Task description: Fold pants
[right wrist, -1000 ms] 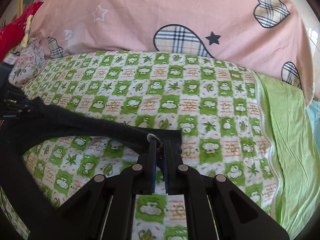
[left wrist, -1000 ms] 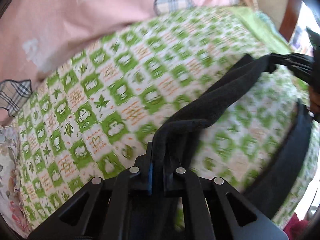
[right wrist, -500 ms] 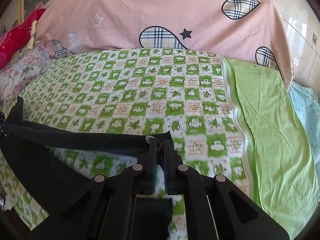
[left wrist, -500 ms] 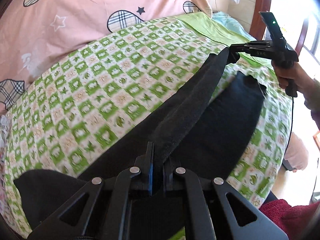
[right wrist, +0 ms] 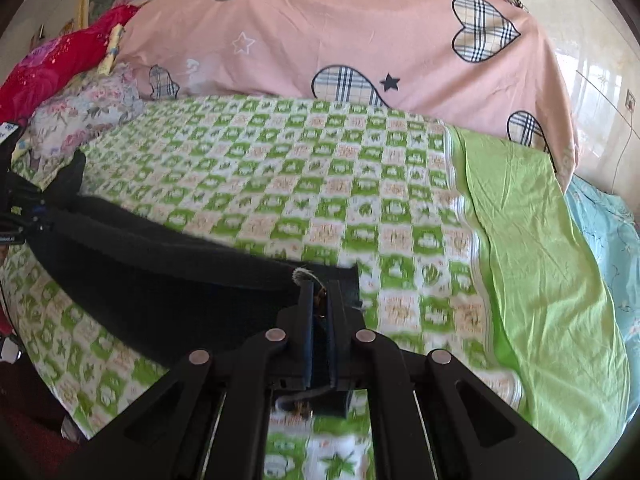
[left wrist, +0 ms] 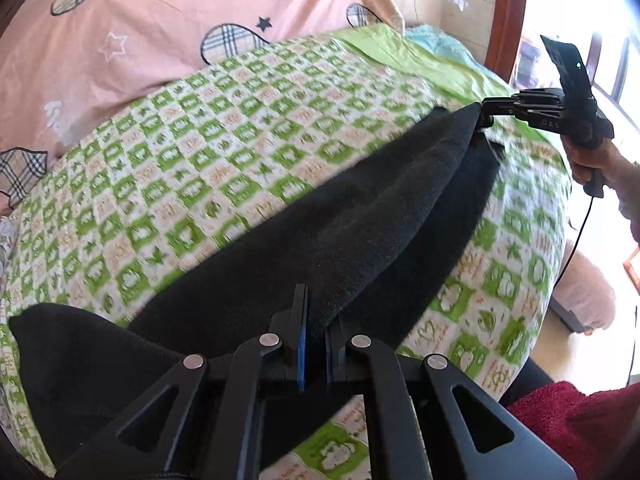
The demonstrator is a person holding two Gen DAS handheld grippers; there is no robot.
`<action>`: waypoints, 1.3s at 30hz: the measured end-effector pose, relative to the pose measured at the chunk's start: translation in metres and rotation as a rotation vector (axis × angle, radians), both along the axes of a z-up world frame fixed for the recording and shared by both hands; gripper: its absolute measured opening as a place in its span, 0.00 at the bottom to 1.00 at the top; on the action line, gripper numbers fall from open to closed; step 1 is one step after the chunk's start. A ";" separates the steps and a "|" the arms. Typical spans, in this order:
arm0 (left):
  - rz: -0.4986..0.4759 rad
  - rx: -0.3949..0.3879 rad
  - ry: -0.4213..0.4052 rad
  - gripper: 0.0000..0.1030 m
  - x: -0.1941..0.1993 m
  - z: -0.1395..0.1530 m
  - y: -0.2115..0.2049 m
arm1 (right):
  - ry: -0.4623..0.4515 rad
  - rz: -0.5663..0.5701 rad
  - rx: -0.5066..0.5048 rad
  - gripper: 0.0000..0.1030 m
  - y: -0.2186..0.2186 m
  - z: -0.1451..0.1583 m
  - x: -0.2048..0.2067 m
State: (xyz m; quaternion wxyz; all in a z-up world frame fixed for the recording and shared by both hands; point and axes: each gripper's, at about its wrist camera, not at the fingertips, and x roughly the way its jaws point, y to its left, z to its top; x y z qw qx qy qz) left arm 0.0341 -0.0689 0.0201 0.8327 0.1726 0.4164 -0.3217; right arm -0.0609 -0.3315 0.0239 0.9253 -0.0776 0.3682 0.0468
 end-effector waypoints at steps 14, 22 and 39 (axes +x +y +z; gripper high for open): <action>-0.018 0.057 0.071 0.06 -0.016 -0.050 -0.006 | 0.129 -0.062 -0.021 0.05 0.000 -0.049 -0.023; 0.038 0.013 0.148 0.32 -0.012 -0.044 0.005 | 0.140 -0.100 0.022 0.06 0.000 -0.040 -0.035; 0.599 -0.095 0.262 0.73 0.036 0.015 0.127 | 0.038 0.148 0.274 0.45 0.126 -0.015 -0.013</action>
